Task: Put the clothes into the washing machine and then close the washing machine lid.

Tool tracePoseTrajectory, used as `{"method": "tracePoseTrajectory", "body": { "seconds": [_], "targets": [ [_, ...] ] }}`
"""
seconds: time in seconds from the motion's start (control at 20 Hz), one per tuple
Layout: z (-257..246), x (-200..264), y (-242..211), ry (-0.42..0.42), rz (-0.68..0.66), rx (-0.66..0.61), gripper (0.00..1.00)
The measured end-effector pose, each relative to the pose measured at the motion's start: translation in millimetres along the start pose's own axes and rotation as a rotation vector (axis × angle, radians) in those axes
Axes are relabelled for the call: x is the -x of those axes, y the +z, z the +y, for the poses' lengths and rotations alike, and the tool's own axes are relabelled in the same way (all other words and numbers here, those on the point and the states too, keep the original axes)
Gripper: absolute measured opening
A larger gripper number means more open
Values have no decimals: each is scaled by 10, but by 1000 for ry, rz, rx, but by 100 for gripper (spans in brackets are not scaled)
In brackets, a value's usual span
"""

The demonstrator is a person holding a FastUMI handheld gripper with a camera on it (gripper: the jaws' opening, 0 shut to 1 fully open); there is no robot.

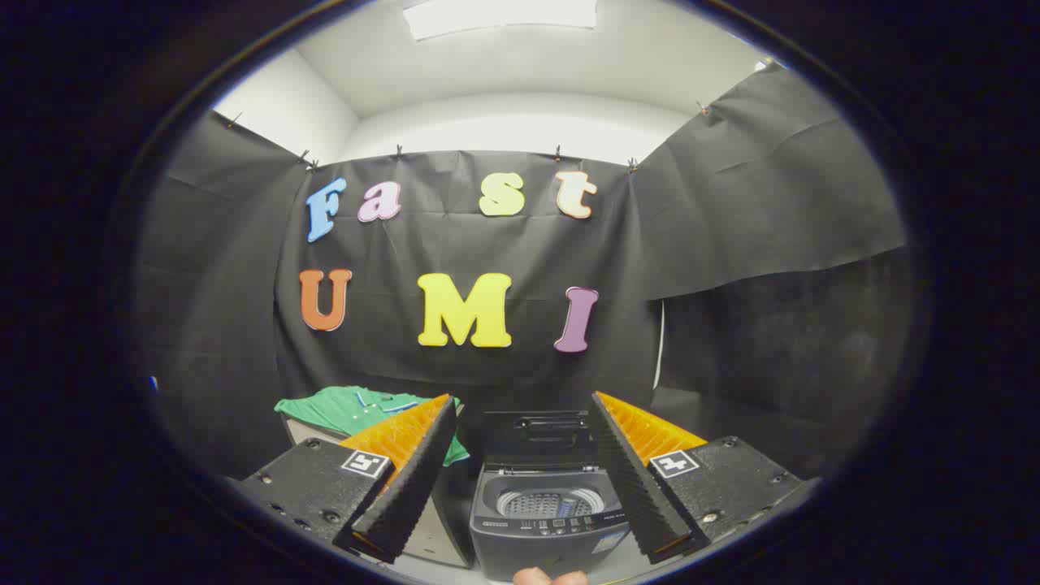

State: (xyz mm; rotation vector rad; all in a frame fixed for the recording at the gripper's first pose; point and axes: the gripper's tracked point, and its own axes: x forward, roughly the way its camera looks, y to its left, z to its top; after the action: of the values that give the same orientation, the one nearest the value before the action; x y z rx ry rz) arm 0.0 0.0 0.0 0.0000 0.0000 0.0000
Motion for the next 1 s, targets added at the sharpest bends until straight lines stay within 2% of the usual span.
{"method": "tracePoseTrajectory", "body": {
  "seconds": [0.4,0.6,1.0],
  "targets": [
    [-78,-114,-107,11,34,-21,100],
    [2,-104,-369,20,88,-19,100],
    [210,-149,-522,22,111,-11,100]
  ]
}}
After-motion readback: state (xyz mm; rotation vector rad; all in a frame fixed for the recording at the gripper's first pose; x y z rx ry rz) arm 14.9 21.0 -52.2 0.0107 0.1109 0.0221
